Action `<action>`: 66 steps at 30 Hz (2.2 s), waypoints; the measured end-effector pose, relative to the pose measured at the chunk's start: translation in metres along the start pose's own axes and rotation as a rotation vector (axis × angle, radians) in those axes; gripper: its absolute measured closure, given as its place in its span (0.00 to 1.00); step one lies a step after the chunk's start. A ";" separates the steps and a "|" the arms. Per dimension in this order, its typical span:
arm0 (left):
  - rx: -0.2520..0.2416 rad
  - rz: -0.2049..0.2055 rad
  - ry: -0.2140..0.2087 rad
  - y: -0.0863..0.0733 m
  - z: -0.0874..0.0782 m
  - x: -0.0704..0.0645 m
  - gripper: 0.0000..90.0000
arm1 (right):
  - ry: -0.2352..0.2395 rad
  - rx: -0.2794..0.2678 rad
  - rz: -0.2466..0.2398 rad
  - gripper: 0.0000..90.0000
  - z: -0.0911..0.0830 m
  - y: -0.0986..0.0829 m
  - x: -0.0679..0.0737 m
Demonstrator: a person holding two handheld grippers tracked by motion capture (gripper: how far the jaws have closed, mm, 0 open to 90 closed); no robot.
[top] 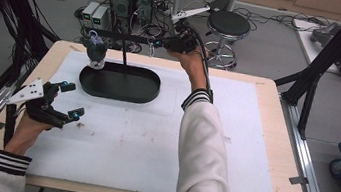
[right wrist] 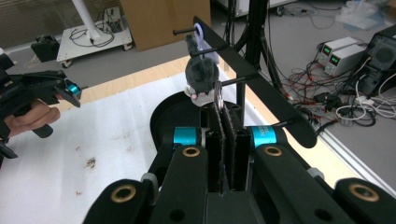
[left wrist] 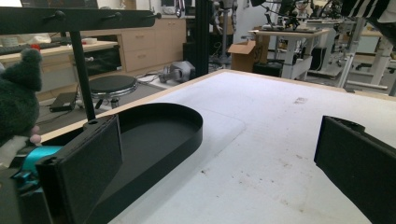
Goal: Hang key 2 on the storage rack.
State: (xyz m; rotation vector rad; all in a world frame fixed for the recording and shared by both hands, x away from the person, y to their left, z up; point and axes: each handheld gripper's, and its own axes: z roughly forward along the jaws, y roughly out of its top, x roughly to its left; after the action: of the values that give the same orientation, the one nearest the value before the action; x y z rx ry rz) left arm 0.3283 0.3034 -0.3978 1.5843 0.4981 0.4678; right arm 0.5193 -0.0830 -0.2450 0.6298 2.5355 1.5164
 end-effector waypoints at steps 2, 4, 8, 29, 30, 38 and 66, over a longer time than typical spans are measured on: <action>0.002 0.000 0.003 0.000 0.000 0.000 0.02 | 0.006 0.007 0.004 0.99 0.005 -0.002 -0.001; 0.002 0.003 0.002 0.001 -0.001 0.000 0.02 | 0.007 0.023 0.007 0.99 0.008 -0.004 -0.002; -0.004 0.002 -0.001 0.001 -0.002 -0.001 0.02 | 0.012 0.023 0.014 0.99 0.015 -0.008 -0.004; -0.005 -0.001 -0.010 0.001 0.000 -0.002 0.02 | -0.001 0.043 0.051 0.99 0.031 -0.024 -0.019; -0.005 0.000 -0.010 0.001 -0.001 -0.001 0.02 | -0.002 0.044 0.053 0.99 0.032 -0.025 -0.019; 0.002 0.000 -0.015 0.000 0.000 -0.001 0.02 | -0.005 0.033 0.061 0.99 0.036 -0.027 -0.023; 0.001 -0.001 -0.016 0.000 0.000 -0.002 0.02 | -0.031 0.020 0.103 0.98 0.036 -0.033 -0.032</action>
State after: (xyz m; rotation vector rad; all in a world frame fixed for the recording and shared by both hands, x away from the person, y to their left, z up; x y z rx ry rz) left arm 0.3268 0.3022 -0.3976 1.5877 0.4870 0.4544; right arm 0.5496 -0.0802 -0.2948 0.7918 2.5345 1.5022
